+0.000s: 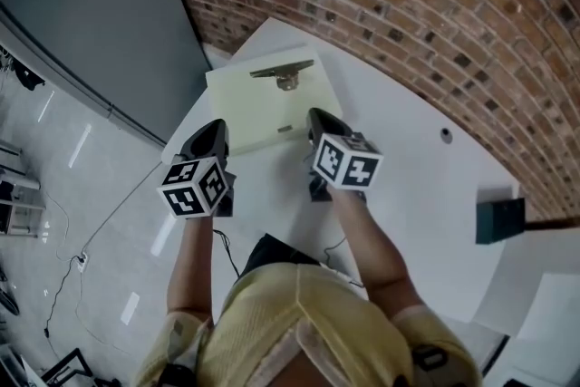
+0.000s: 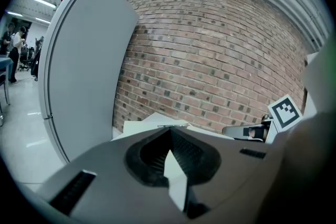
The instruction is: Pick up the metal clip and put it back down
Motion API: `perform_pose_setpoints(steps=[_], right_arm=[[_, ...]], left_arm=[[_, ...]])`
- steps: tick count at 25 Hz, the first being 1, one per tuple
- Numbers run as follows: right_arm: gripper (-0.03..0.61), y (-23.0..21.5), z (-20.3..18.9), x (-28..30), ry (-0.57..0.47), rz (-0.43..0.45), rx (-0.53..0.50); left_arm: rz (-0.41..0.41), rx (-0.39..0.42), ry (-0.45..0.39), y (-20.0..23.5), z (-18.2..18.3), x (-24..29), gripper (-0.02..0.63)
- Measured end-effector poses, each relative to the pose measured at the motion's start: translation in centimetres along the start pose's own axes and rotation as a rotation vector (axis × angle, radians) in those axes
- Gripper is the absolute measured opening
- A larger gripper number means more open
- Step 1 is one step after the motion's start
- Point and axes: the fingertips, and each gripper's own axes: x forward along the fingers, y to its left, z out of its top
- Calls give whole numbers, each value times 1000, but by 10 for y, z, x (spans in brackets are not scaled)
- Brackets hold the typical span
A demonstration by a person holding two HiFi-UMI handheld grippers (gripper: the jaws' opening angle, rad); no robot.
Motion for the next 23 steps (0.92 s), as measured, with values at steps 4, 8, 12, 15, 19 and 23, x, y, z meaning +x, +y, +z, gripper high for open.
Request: perform_pose_setpoints(steps=[4,8,12,15,19,23], right_arm=[[5,0,-2,-2,0,7,-12],[3,0,0,-6,-6,10,-24],[3,0,4,-10,-13,13,-38],[3,2,7,-15,-21,14,-52],[3,1,7,-21,-25,14,-72],[3,7,14,-33,-45,5,-118]], left_arm=[[13,-7,-3,1,-3,-5,3],[19,-9,-11,0,-3,-9,3],[22,-11,-17,-3,-2,-13,3],[23,-11,-21,-5,-4,-17,3],[28,-10,-24,-8,-5,-22,3],[32,-9,-28,-11,-7,-31,3]])
